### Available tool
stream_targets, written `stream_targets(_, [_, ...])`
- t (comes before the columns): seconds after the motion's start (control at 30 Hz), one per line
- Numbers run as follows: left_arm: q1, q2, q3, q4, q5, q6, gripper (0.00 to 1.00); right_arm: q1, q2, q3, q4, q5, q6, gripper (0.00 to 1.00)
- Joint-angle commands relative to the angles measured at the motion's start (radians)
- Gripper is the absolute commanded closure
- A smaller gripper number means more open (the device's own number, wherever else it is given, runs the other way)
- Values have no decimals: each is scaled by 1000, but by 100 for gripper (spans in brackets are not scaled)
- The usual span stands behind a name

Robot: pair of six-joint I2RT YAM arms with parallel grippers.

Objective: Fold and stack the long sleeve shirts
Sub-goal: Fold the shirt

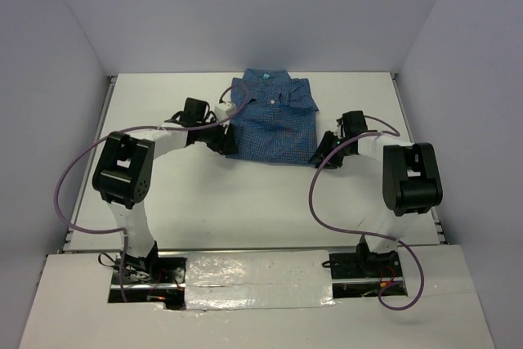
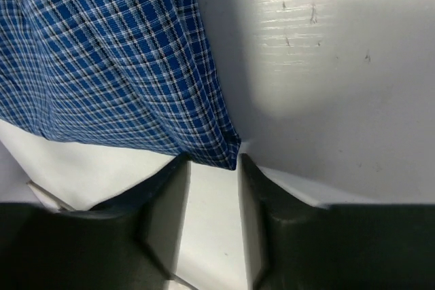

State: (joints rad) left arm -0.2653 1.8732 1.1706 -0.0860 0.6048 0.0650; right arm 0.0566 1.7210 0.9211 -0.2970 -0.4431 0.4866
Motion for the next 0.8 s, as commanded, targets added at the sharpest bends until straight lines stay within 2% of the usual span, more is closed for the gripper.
stream_targets(0.0, [1,52,-15,77,23,-57,43,8,-40,-15,42,-9,10,61])
stream_targets(0.03, [1,56,-20,103,29,-57,58,8,-38,-11,41,-11,12,66])
stream_targets(0.07, [0,57,-26,115,36,-79,68,9,-37,-4,36,-12,10,76])
stream_targets(0.1, [1,58,-23,118,44,-106,77,9,-34,-1,30,-14,9,81])
stream_targets(0.13, [1,53,-19,95,56,-103,96,8,-35,1,24,-16,6,86])
stream_targets(0.17, [1,50,-3,69,58,-94,100,9,-44,1,10,-11,1,96])
stream_targets(0.2, [6,37,3,28,58,-67,100,9,-53,-1,3,-5,-3,100])
stream_targets(0.33, [24,-14,18,-246,38,71,100,9,-133,-54,-21,17,-11,100])
stream_targets(0.47, [20,-52,-11,-413,-16,182,100,20,-216,-164,-45,26,-6,100])
stream_targets(0.6, [21,-60,-37,-520,-39,240,100,61,-302,-243,-82,47,-2,100])
stream_targets(0.77, [6,-111,-118,-540,-49,256,100,86,-353,-323,-102,50,20,100])
